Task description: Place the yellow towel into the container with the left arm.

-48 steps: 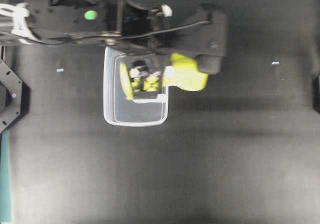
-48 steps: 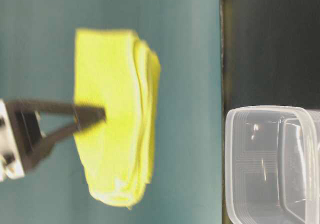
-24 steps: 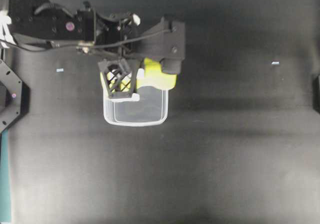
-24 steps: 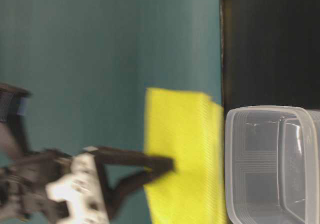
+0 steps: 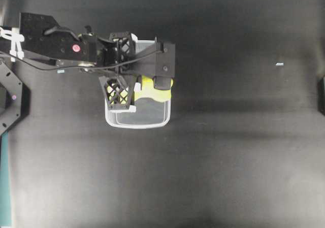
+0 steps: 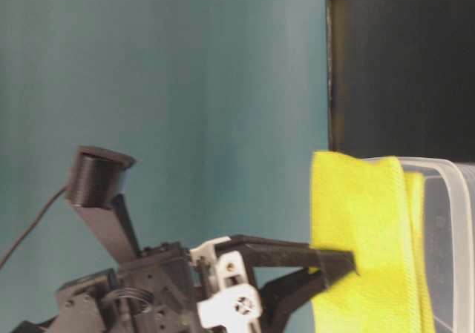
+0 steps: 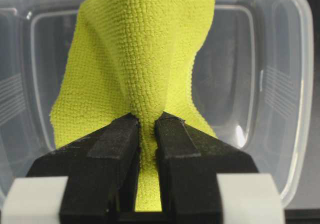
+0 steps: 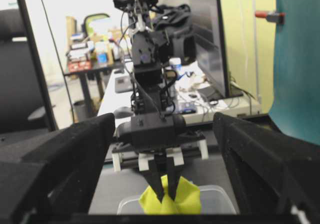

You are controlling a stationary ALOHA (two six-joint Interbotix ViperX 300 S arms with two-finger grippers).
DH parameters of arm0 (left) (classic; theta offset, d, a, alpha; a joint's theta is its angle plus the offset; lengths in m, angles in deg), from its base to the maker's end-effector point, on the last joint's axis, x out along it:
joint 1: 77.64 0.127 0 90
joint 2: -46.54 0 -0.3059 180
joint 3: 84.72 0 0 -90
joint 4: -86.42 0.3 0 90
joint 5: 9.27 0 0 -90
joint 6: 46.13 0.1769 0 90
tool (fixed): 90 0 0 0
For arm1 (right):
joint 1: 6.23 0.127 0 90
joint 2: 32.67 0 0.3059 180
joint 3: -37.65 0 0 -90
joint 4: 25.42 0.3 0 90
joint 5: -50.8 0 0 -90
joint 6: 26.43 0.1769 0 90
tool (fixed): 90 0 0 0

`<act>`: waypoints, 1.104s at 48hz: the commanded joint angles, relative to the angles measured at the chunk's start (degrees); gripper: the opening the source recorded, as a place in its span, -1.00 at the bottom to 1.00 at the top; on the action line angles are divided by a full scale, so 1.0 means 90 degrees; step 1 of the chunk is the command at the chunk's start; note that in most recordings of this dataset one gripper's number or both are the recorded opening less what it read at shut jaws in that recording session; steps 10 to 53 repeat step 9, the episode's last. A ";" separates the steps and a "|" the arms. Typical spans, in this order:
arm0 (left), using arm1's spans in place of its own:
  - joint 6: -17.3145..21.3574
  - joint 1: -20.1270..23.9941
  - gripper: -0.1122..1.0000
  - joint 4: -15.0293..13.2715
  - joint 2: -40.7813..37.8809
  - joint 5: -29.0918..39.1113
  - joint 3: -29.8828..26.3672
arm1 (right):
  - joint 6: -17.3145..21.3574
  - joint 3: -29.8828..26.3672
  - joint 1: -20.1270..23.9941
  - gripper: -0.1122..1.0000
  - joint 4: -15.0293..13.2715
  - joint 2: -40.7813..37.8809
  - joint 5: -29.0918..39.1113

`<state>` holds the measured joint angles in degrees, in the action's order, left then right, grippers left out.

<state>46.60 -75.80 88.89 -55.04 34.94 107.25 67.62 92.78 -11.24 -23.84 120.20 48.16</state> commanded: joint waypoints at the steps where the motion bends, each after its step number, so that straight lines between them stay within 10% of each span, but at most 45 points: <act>1: 0.0010 -0.0029 -0.67 0.0020 0.0010 -0.0078 0.0059 | 0.0010 -0.0049 -0.0020 0.58 0.0020 -0.0049 -0.0059; 53: 0.0010 -0.0020 -0.67 0.0020 -0.0029 -0.0156 0.0039 | 0.0010 -0.0049 -0.0020 0.58 0.0020 -0.0049 -0.0059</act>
